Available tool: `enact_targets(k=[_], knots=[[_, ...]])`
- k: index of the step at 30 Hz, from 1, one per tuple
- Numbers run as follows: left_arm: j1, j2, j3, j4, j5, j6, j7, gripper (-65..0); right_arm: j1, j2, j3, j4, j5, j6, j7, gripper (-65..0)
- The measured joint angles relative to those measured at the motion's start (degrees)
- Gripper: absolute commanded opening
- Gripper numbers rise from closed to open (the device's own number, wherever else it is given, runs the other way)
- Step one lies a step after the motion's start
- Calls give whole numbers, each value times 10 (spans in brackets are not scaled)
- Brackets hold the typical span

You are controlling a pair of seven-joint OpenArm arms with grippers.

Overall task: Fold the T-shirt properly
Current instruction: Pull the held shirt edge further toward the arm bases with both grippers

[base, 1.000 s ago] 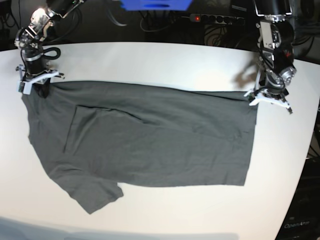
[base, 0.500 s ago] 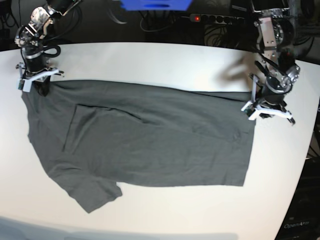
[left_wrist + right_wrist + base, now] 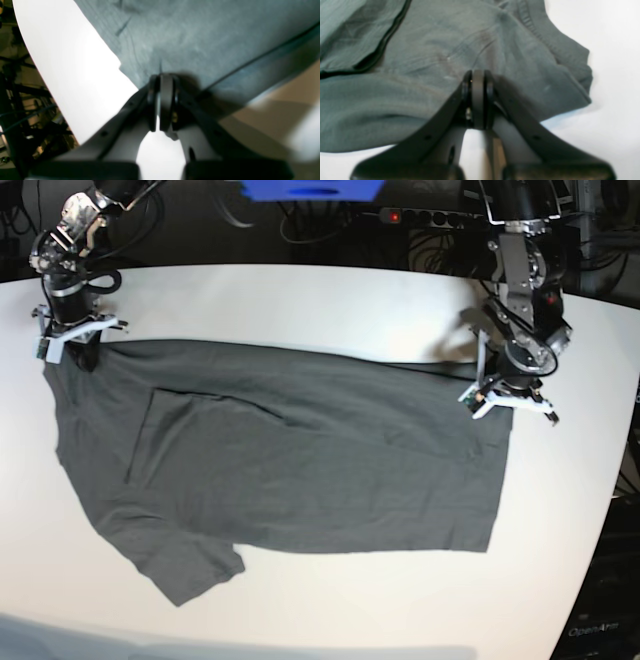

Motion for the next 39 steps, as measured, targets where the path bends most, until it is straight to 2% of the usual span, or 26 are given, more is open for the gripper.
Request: enact_targets(k=[8, 20, 23, 25, 29, 31, 39], knots=[[28, -9, -1, -8, -7, 17, -22, -626, -9, 1, -1, 0, 2, 1, 4, -646], [61, -9, -31, 6, -15, 18, -36, -626, -35, 1, 1, 2, 21, 8, 19, -646], [74, -9, -41, 6, -15, 24, -63, -626, -44, 1, 1, 3, 22, 9, 27, -646], [87, -4, -65, 6, -20, 25, -95, -626, -57, -1, 0, 3, 19, 10, 52, -646], [93, 18, -107, 6, -16, 21, -122, -626, -75, -10, 3, 3, 21, 10, 76, -646], [100, 18, -121, 6, -18, 17, -141, -626, -83, -11, 3, 3, 21, 10, 86, -646], [128, 18, -130, 9, -28, 30, -155, -626, -103, -13, 3, 3, 22, 14, 109, -646]])
